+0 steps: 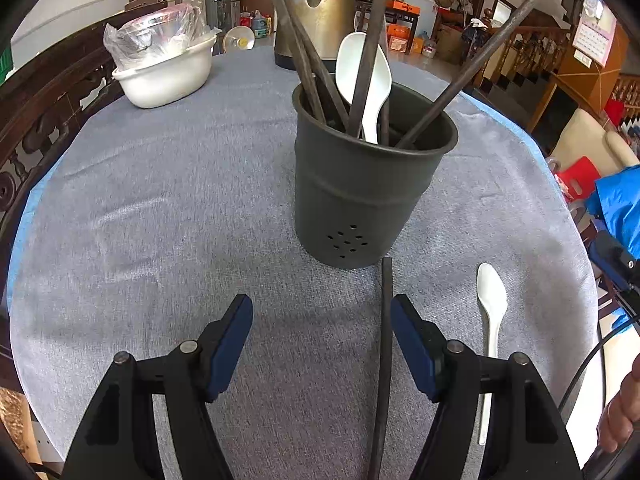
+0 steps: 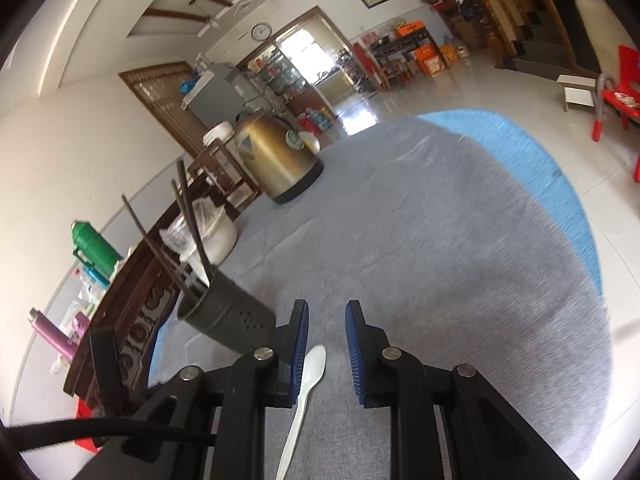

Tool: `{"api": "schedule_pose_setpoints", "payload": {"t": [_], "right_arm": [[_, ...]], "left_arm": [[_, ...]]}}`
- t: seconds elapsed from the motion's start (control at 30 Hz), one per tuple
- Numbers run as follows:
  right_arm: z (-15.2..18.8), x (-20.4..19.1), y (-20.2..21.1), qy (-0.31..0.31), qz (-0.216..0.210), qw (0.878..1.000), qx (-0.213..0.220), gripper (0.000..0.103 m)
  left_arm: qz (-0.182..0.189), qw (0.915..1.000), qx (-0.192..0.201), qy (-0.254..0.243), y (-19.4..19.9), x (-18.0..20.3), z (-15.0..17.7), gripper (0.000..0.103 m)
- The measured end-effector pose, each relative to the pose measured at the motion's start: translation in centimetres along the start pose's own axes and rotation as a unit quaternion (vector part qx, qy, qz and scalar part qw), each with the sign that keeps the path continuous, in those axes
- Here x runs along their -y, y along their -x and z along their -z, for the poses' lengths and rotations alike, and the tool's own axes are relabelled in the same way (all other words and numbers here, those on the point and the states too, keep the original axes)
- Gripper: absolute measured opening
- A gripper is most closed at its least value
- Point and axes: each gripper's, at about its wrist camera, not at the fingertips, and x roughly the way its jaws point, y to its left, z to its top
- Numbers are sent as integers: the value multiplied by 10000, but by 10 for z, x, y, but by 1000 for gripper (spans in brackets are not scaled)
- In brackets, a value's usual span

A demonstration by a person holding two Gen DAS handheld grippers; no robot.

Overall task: Organize utensils
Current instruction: 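Close the right tool on the white spoon and lift it, then close the left tool on the dark chopstick lying on the table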

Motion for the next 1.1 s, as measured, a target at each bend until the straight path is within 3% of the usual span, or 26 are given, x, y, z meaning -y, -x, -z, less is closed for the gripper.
{"api": "schedule_pose_setpoints", "payload": {"t": [0.57, 0.77, 0.83, 0.93, 1.1], "right_arm": [[11, 4, -32, 19, -28, 9991, -430, 22], [14, -7, -46, 142, -11, 9978, -648, 22], [16, -13, -51, 206, 24, 9968, -769, 22], [18, -24, -65, 356, 182, 9942, -996, 22], [26, -36, -83, 677, 559, 9887, -1213, 36]], "left_arm": [[315, 9991, -269, 24, -41, 14, -22, 70], [442, 9988, -194, -122, -45, 20, -29, 34], [514, 9984, -187, -169, -45, 22, -29, 17], [396, 9988, -176, -211, -44, 23, -27, 11], [458, 9988, -188, 43, -39, -1, -23, 11]]}}
